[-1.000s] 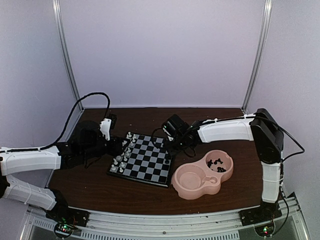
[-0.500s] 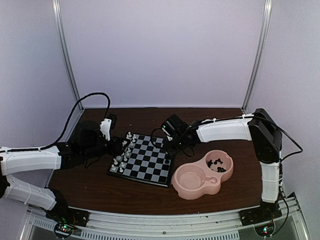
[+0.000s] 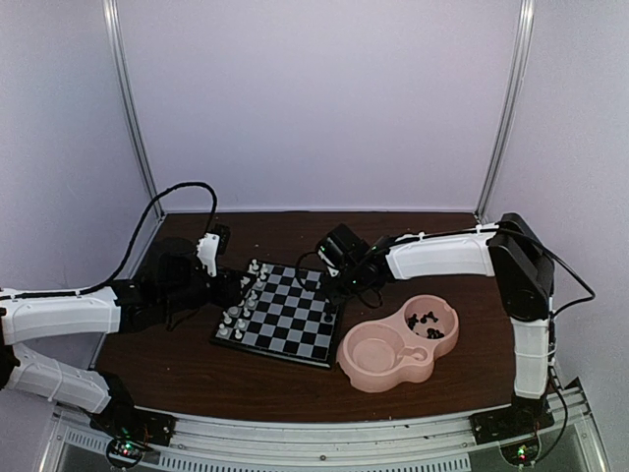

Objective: Set up the chess pieces on the board
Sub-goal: Place the bishop on c8, then pick up the rook from the storage box, then place the rook on the chessboard.

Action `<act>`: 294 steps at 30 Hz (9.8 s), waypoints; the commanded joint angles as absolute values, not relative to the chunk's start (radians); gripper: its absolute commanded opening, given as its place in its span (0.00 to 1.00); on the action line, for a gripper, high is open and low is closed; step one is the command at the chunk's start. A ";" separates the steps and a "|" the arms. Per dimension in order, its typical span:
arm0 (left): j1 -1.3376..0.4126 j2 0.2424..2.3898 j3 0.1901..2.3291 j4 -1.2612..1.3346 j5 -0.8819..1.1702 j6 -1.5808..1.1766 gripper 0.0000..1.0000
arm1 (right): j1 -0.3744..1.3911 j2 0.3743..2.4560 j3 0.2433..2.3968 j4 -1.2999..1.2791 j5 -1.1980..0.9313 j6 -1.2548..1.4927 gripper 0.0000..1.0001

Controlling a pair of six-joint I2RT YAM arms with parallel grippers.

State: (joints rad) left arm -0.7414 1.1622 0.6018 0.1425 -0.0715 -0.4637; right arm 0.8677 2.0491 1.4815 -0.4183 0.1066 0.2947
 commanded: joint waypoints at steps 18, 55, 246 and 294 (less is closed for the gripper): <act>-0.741 1.164 0.609 0.182 -0.065 -0.456 0.55 | 0.861 1.993 1.469 -0.416 0.131 0.292 0.19; -0.741 1.158 0.593 0.199 -0.051 -0.462 0.55 | 0.861 1.427 1.037 -0.180 0.473 0.278 0.25; -0.734 1.133 0.540 0.218 -0.129 -0.542 0.56 | 1.049 1.894 1.326 -0.161 -0.077 0.232 0.10; -0.863 1.337 0.744 0.047 -0.136 -0.400 0.53 | 1.089 1.444 0.909 0.135 0.522 0.186 0.42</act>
State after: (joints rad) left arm -0.7780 1.2934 0.6510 0.1333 -0.0631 -0.4835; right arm 1.1053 1.5620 0.9874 0.1207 0.2745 0.1635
